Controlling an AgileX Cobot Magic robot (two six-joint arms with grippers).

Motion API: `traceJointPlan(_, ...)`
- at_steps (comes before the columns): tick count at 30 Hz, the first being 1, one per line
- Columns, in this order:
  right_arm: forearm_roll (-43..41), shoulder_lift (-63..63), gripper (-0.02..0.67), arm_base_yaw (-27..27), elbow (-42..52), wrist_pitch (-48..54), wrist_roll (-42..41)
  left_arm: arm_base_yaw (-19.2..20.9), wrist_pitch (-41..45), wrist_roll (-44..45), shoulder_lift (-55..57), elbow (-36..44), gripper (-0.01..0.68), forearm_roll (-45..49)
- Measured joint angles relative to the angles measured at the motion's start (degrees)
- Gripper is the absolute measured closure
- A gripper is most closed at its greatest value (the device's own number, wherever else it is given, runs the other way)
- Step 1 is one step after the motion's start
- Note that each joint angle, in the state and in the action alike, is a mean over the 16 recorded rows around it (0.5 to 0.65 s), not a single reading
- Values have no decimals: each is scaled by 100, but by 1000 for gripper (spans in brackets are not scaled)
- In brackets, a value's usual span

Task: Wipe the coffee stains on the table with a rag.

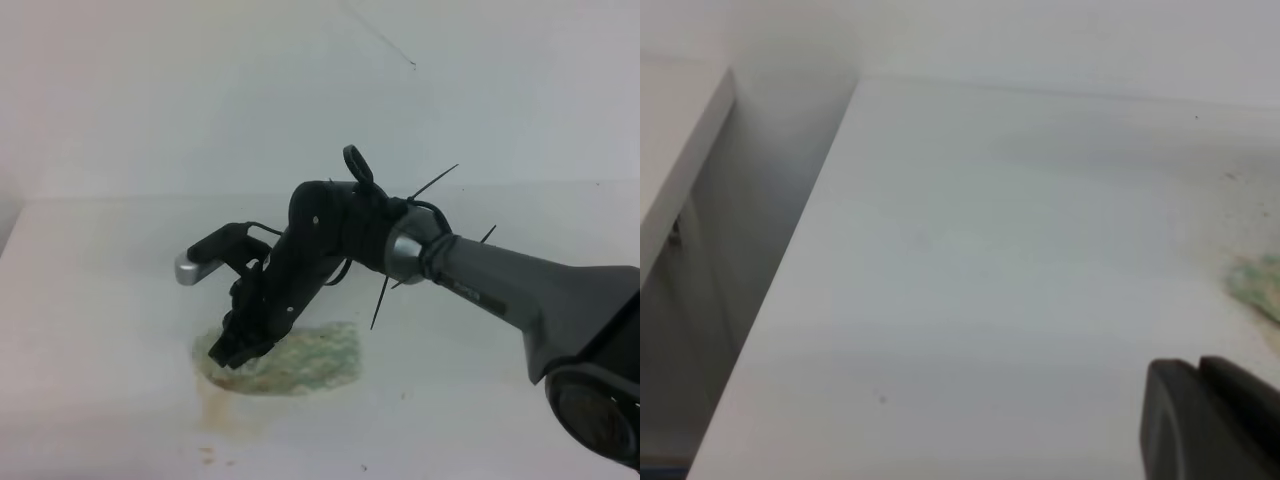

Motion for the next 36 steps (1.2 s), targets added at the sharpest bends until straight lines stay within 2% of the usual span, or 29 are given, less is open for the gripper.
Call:
traceJointPlan(4,-259,-49,640,-258,1,20,314,0,5,0,10,-13,674,0)
traceJointPlan(11,-633,-271,642,-1068,15,158,850,2,36,0,66,-94,676,1)
traceJointPlan(18,-676,-699,643,-1662,396,97,974,2,36,0,66,-94,676,1)
traceJointPlan(23,-615,-1183,644,-1807,1259,-443,868,2,36,0,66,-94,675,1)
traceJointPlan(32,-424,-2190,643,-1817,3393,-2016,545,2,36,0,66,-94,675,1)
traceJointPlan(36,-390,-2450,643,-1817,3998,-2520,412,2,36,0,66,-94,675,1)
